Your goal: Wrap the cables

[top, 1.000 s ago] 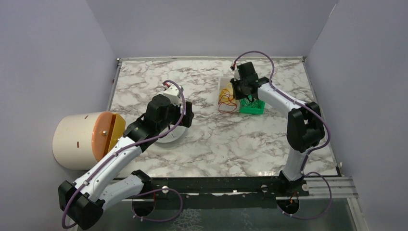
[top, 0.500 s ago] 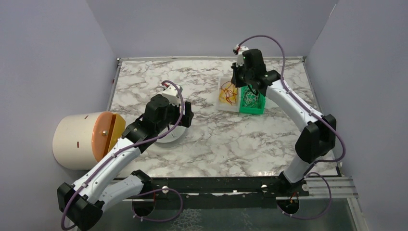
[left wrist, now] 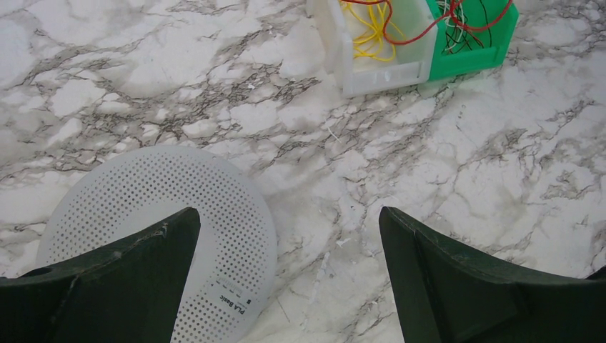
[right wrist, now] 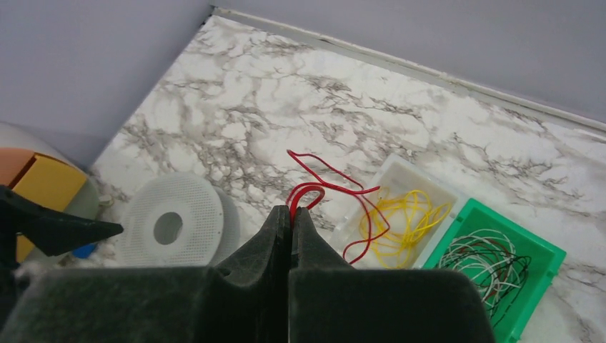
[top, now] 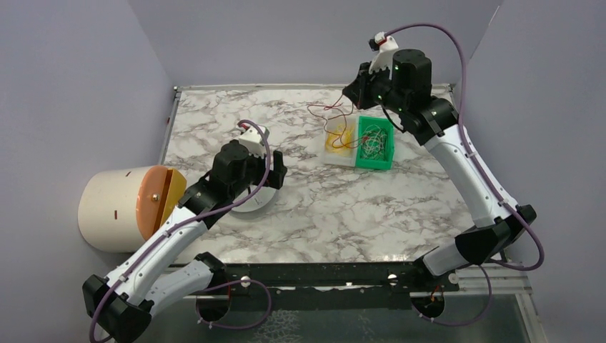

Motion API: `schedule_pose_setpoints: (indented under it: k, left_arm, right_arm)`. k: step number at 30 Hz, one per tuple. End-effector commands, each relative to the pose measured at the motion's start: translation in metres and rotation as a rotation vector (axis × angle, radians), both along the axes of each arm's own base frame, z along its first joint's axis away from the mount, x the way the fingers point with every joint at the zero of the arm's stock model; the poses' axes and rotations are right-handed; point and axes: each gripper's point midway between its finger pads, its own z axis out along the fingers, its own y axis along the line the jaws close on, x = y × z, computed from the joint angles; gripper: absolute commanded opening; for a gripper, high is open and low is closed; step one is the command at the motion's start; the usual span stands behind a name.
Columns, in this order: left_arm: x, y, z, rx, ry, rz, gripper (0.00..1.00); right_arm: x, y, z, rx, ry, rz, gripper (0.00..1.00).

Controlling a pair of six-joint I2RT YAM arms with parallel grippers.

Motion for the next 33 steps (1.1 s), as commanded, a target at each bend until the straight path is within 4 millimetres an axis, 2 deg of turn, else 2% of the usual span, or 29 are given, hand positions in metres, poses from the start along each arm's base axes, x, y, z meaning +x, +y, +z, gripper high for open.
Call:
schedule_pose_setpoints:
  k: [1,4,9,17,22,29,33]
  left_arm:
    - [-0.006,-0.006,0.017,-0.044,-0.040,-0.053,0.99]
    - [-0.019,-0.026,0.034,-0.116,-0.046,-0.175,0.99]
    - [-0.056,-0.063,0.064,-0.248,-0.033,-0.454,0.99]
    - [-0.089,-0.089,0.090,-0.369,0.041,-0.675,0.99]
    - [-0.092,-0.100,0.081,-0.394,0.104,-0.729,0.99]
    - [-0.091,-0.119,0.053,-0.379,0.227,-0.774,0.98]
    - [-0.091,-0.124,0.040,-0.365,0.264,-0.782,0.95]
  right_arm:
    - [-0.035,0.011,0.013,0.076,0.038,0.096,0.01]
    - [-0.050,0.012,0.014,0.113,0.060,0.125,0.01]
    - [-0.076,0.014,0.000,0.175,0.123,0.168,0.01]
    - [-0.113,0.021,-0.030,0.239,0.214,0.276,0.01]
    - [-0.124,0.032,-0.049,0.234,0.245,0.315,0.01]
    - [-0.138,0.063,-0.054,0.238,0.255,0.411,0.01]
    - [-0.138,0.074,-0.057,0.244,0.251,0.427,0.01]
